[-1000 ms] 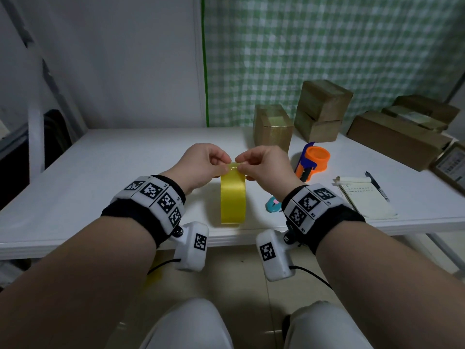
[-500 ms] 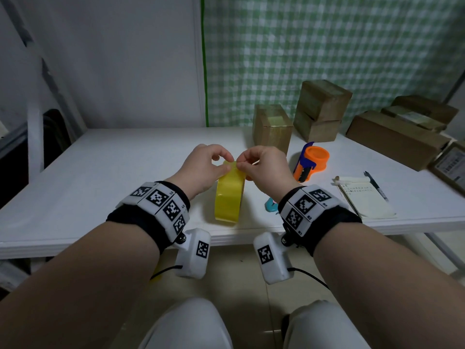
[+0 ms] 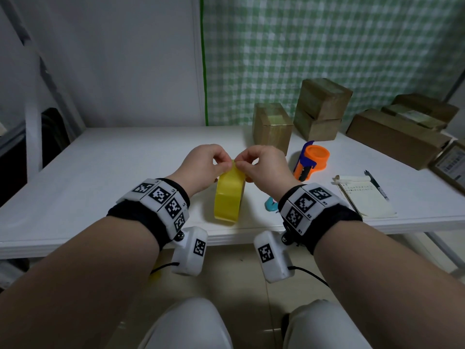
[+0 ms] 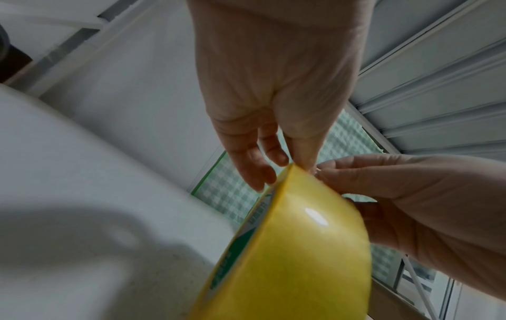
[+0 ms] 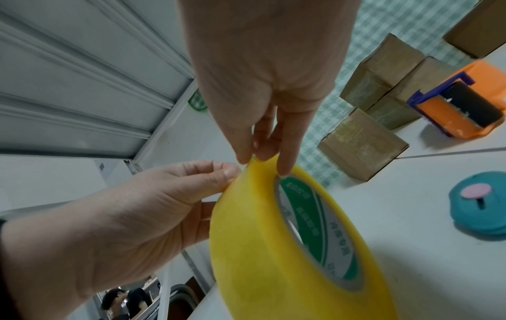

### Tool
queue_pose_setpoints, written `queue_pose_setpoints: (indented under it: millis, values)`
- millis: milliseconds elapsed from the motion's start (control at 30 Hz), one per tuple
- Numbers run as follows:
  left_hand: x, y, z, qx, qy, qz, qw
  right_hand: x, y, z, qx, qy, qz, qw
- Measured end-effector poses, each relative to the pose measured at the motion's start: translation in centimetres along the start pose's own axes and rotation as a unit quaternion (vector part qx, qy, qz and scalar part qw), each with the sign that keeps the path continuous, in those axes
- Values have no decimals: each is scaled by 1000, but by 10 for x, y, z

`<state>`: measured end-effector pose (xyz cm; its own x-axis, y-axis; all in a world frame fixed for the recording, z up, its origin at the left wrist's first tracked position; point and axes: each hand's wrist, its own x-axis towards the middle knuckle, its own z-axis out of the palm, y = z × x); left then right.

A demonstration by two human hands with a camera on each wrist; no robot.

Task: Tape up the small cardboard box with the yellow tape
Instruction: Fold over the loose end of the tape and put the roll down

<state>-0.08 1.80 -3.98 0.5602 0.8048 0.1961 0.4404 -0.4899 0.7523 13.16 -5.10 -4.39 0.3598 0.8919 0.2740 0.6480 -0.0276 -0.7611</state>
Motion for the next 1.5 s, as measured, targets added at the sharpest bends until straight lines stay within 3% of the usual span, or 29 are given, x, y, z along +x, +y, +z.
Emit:
queue_pose_setpoints:
  millis: [300, 633, 800, 967, 1200, 1333, 1400, 1500]
  values:
    - [-1, -2, 5, -49, 15, -29, 998, 1, -1, 1, -17, 3, 23, 1000]
    - [3, 1, 8, -108, 10, -115, 987, 3, 1, 7, 38, 5, 78, 996]
    - [3, 1, 4, -187, -25, -184, 965, 4, -3, 7, 68, -36, 146, 986]
    - [-1, 4, 3, -244, -80, -266, 929, 4, -2, 7, 155, -117, 228, 954]
    - [-5, 5, -2, -202, -142, -320, 915, 2, -3, 5, 178, -121, 228, 950]
    - [-6, 3, 1, -229, -129, -305, 916, -1, 0, -6, 191, -144, 231, 943]
    - [-1, 2, 2, -244, -96, -284, 922, 0, 10, -12, 163, -127, 240, 949]
    - [6, 4, 0, -234, -54, -256, 936, -1, 34, -16, -17, -104, 245, 964]
